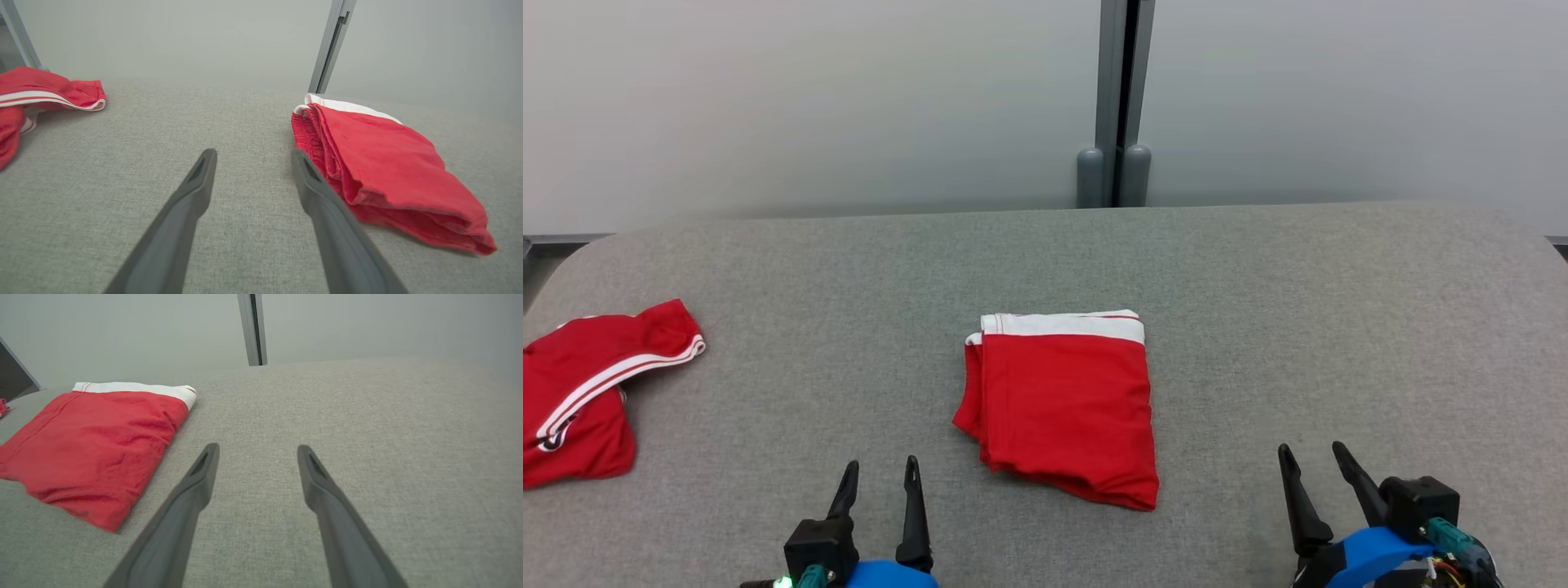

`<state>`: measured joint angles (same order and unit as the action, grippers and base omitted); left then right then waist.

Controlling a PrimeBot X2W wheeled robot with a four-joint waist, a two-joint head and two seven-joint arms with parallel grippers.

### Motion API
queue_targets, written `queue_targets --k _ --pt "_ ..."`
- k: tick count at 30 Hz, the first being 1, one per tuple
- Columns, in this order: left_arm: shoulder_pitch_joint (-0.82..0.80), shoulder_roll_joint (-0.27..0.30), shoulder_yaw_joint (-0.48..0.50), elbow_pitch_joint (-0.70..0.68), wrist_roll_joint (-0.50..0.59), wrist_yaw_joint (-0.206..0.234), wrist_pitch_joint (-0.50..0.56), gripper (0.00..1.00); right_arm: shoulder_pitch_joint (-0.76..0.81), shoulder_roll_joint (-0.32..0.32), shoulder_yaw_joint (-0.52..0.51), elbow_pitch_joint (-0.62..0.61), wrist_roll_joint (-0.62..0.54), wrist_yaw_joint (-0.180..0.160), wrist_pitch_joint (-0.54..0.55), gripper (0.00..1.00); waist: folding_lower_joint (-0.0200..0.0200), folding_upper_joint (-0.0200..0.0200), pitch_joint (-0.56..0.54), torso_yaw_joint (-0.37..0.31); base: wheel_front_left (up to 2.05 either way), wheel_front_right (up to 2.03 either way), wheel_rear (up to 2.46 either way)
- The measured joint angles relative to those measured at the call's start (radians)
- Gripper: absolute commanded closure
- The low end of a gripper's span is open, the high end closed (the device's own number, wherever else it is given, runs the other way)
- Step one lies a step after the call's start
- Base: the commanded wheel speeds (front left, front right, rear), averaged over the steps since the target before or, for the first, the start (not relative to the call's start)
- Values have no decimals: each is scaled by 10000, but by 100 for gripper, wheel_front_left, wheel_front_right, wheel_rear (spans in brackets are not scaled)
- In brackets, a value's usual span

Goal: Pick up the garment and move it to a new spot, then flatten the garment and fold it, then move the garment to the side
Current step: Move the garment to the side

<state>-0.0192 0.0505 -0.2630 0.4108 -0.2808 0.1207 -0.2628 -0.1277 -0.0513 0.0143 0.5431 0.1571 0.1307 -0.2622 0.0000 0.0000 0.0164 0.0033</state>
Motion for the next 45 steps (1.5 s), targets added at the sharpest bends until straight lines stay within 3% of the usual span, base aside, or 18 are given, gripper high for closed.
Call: queue_targets --k 7,11,21,22,24,25,31,38,45 --pt "-510 -2 -629 -115 -98 -35 0 0 -638 8 545 339 203 0 0 0 1 0 482 550 0 0 0" --pt "-773 -4 -1277 -263 -222 25 0 0 -1612 10 648 940 815 0 2 0 1 1 904 1299 0 0 0" --pt "-912 4 -1413 -401 -274 165 0 0 -3017 23 393 3404 470 0 -29 0 2 1 1727 2547 0 0 0" --pt "-911 2 -1407 -414 -272 161 0 0 -3089 19 380 3534 474 0 -42 20 2 1 1779 2598 0 0 0" --pt "-912 6 -1392 -464 -267 161 0 0 -3243 15 385 3682 493 0 -48 78 0 0 1859 2628 0 0 0" --pt "-914 8 -1398 -493 -263 161 0 0 -3258 15 397 3689 541 0 -54 100 0 0 1870 2599 0 0 0" --pt "-1039 2 -1467 -523 -274 104 0 0 -3282 58 407 3442 644 4 -27 100 0 1 1868 2306 0 0 0" --pt "-1130 4 -1682 -449 -192 -134 -2 0 -3187 36 502 2606 577 0 -19 100 0 0 1766 1316 0 0 0" --pt "-1475 2 -1841 -322 -203 -265 0 0 -3130 19 1302 2194 934 0 -19 100 -1 0 1838 -647 0 0 0"
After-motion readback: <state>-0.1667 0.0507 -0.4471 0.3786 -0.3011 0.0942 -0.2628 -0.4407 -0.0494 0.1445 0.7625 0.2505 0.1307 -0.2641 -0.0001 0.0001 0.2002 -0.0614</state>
